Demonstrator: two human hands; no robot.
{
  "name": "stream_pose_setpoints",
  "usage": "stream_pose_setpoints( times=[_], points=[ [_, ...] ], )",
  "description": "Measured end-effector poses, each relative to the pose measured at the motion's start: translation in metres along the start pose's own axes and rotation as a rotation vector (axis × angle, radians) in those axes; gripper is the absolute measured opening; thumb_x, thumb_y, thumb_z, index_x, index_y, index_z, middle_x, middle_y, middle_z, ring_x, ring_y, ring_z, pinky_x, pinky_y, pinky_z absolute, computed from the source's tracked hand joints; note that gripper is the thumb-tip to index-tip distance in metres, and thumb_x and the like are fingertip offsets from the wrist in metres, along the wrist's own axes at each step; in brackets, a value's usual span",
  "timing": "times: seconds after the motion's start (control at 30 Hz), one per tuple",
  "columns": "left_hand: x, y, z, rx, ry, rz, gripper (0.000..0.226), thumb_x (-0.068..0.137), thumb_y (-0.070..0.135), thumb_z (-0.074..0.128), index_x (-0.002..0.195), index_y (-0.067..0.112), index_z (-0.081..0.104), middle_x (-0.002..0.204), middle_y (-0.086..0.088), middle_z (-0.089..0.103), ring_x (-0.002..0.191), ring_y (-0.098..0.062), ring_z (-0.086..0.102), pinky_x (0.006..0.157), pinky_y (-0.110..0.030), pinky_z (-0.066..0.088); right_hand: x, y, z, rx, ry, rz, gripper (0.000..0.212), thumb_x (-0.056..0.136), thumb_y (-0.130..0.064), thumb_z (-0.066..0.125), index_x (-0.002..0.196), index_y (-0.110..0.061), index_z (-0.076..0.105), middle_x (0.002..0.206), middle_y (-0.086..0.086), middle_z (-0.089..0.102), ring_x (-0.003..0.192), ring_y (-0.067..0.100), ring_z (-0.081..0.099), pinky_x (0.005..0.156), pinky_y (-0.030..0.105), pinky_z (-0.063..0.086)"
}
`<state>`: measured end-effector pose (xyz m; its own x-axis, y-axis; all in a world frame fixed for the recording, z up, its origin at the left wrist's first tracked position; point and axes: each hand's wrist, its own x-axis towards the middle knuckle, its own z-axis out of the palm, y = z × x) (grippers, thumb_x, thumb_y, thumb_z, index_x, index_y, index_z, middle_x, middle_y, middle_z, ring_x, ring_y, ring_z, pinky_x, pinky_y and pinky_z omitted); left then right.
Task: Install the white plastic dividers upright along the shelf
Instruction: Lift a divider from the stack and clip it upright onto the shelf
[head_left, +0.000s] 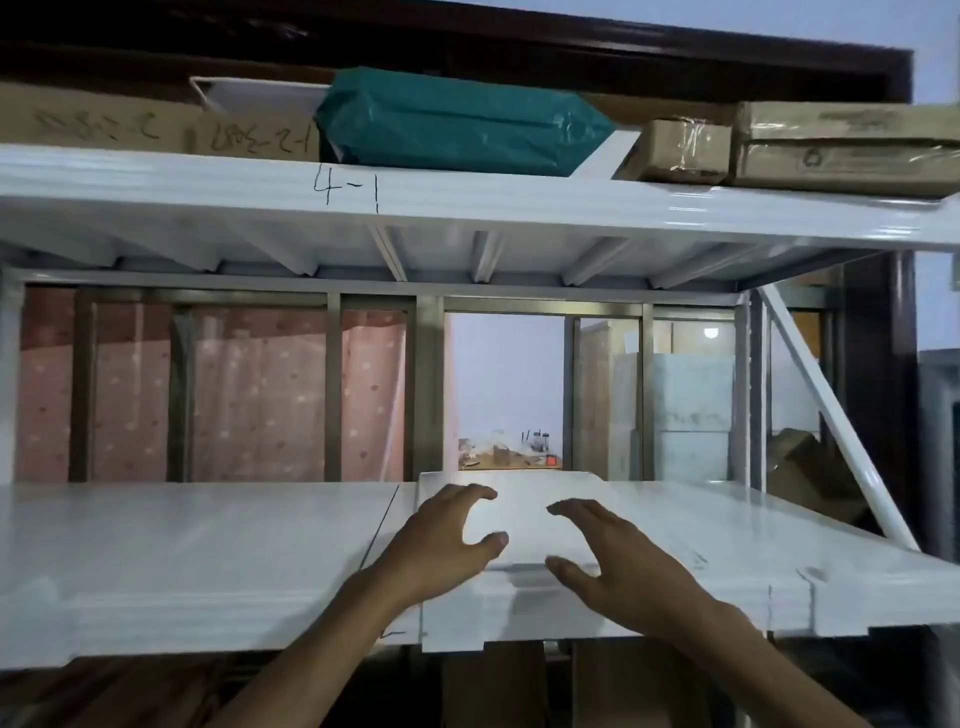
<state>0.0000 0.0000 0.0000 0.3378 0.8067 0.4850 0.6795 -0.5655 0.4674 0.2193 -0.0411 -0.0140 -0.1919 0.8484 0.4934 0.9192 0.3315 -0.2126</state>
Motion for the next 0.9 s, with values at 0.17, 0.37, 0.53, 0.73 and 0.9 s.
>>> stream_pose_setpoints(
  times=[0.17,0.37,0.53,0.73,0.9],
  points=[
    [0.024,-0.019,0.013,-0.067,-0.115,-0.201,0.049,0.087,0.045,0.067,0.134,0.033,0.056,0.140,0.005,0.052,0.113,-0.009,0.054,0.084,-0.016,0.043,0.015,0.026,0.014,-0.152,-0.175,0.104,0.070,0.085,-0.074,0.028,0.146,-0.043,0.019,0.157,-0.014,0.017,0.143,0.013,0.019,0.115,0.041,0.015],
    [0.066,-0.028,0.016,-0.471,0.049,-0.553,0.079,0.070,0.025,0.084,0.138,0.018,0.045,0.135,-0.005,0.053,0.112,-0.022,0.059,0.091,-0.029,0.051,0.030,0.043,0.027,-0.227,-0.102,-0.004,0.111,0.050,-0.087,-0.018,0.137,-0.046,0.034,0.142,-0.021,0.037,0.125,0.006,0.037,0.095,0.034,0.032],
    [0.081,-0.040,0.011,-0.734,0.029,-0.677,0.059,0.076,-0.007,0.073,0.129,0.000,0.050,0.113,-0.021,0.064,0.083,-0.032,0.066,0.058,-0.030,0.055,0.033,0.050,0.025,-0.217,-0.079,-0.040,0.100,0.055,-0.089,-0.007,0.137,-0.048,0.033,0.140,-0.026,0.034,0.123,0.003,0.034,0.090,0.031,0.034],
    [0.091,-0.026,-0.006,-0.914,0.190,-0.559,0.033,0.086,-0.011,0.056,0.110,0.005,0.070,0.089,-0.013,0.066,0.071,-0.023,0.063,0.061,-0.029,0.056,0.041,0.066,0.017,-0.152,0.017,-0.094,0.056,0.087,-0.060,0.042,0.140,-0.051,0.027,0.145,-0.024,0.032,0.127,-0.001,0.034,0.096,0.018,0.038],
    [0.094,-0.006,-0.042,-1.064,0.284,-0.448,0.022,0.092,-0.004,0.058,0.109,0.003,0.069,0.098,-0.015,0.065,0.074,-0.021,0.064,0.053,-0.026,0.061,0.050,0.062,0.006,-0.243,0.029,-0.059,0.065,0.095,-0.014,0.040,0.146,-0.047,0.018,0.146,-0.016,0.038,0.127,0.010,0.040,0.094,0.019,0.036]
  ],
)
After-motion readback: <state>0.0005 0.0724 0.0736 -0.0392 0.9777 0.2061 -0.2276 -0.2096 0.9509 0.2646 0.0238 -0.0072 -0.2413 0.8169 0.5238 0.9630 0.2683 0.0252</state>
